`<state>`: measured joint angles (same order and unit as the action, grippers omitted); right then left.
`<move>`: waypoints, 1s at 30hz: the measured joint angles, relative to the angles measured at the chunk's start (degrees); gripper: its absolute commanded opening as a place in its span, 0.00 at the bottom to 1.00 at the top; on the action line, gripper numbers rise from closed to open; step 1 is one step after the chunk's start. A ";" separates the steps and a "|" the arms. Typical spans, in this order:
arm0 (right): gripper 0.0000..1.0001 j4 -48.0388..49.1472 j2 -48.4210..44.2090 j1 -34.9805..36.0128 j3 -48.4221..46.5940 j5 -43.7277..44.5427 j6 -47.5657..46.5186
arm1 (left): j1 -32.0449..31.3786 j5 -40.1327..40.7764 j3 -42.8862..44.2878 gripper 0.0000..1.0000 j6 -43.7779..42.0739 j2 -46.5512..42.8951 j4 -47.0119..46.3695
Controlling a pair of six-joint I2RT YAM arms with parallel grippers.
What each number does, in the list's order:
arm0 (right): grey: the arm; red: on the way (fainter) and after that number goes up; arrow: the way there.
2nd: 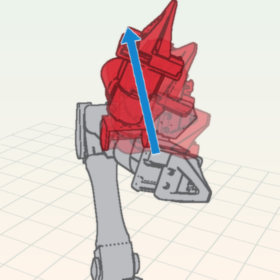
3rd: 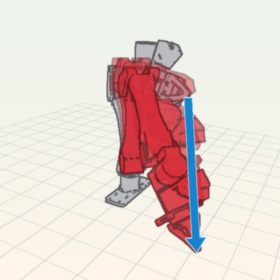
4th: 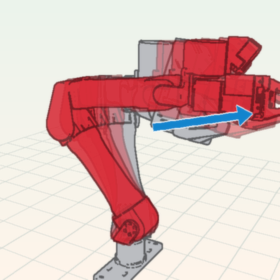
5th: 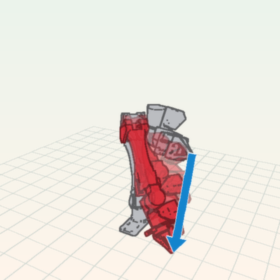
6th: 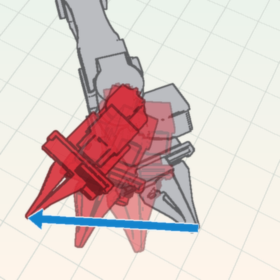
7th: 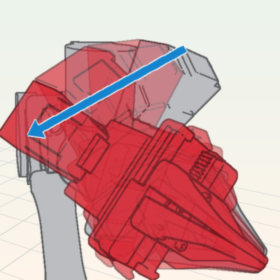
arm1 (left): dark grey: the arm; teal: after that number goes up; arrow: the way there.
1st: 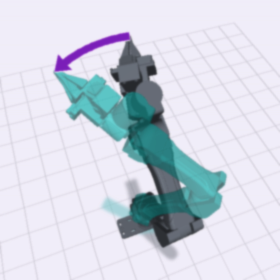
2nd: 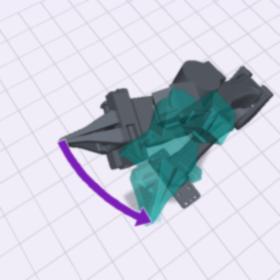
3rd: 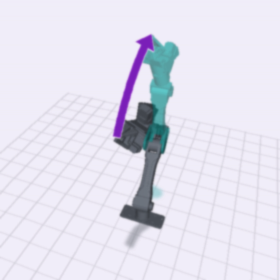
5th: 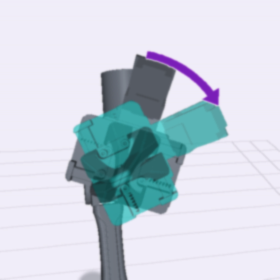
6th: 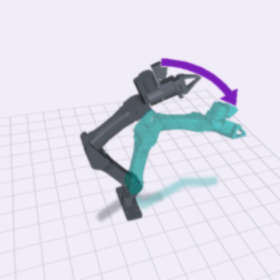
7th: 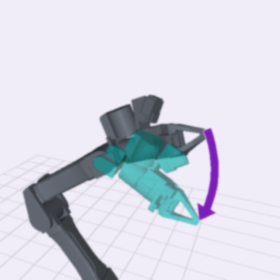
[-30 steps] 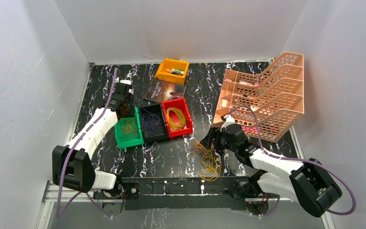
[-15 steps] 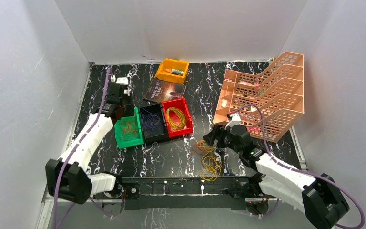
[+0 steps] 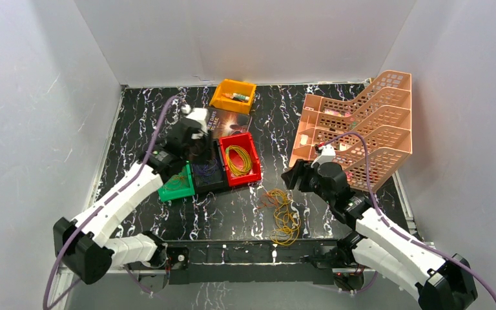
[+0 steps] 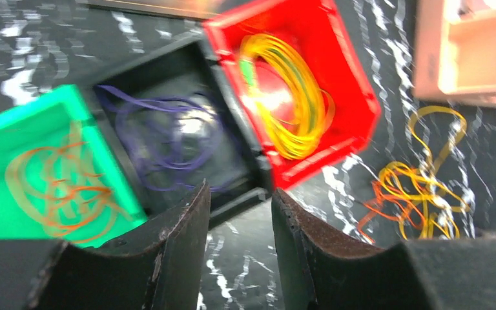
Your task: Untangle the cables
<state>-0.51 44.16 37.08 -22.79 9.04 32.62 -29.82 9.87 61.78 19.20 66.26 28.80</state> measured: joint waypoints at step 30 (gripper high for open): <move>0.80 -3.63 -1.62 0.00 1.05 -8.81 -4.37 | -24.79 -15.08 -14.43 0.51 3.48 20.61 -30.93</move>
<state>-4.14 42.54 37.08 -21.74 0.23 28.25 -54.61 -5.21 47.35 22.68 86.87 -2.13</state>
